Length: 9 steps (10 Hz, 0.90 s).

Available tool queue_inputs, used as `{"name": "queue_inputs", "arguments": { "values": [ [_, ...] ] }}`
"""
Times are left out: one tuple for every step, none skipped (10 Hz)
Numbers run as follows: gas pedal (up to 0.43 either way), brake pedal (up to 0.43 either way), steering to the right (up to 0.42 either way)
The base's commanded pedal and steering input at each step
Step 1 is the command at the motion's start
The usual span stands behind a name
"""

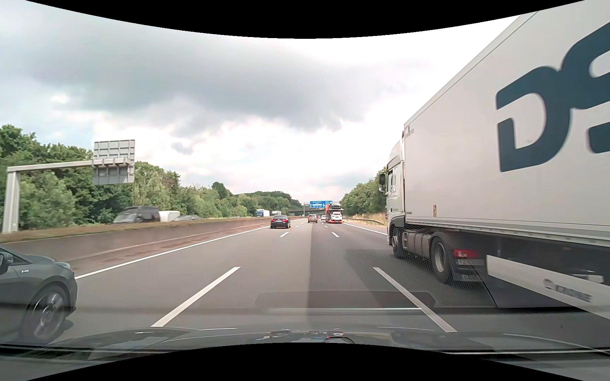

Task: Follow the waypoints while adhering to traffic rules and regulations

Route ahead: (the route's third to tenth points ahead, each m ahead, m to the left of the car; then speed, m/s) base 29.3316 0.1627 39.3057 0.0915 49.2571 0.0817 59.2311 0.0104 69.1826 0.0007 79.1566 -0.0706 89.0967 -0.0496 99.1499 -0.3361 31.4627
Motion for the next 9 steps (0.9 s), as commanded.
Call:
{"name": "queue_inputs", "arguments": {
  "values": [
    [0.197,0.000,-0.001],
    [0.197,0.000,0.000],
    [0.197,0.000,0.000],
    [0.197,0.000,0.000],
    [0.197,0.000,0.000],
    [0.197,0.000,0.000],
    [0.197,0.000,0.001],
    [0.197,0.000,0.001],
    [0.197,0.000,0.001]
  ]
}}
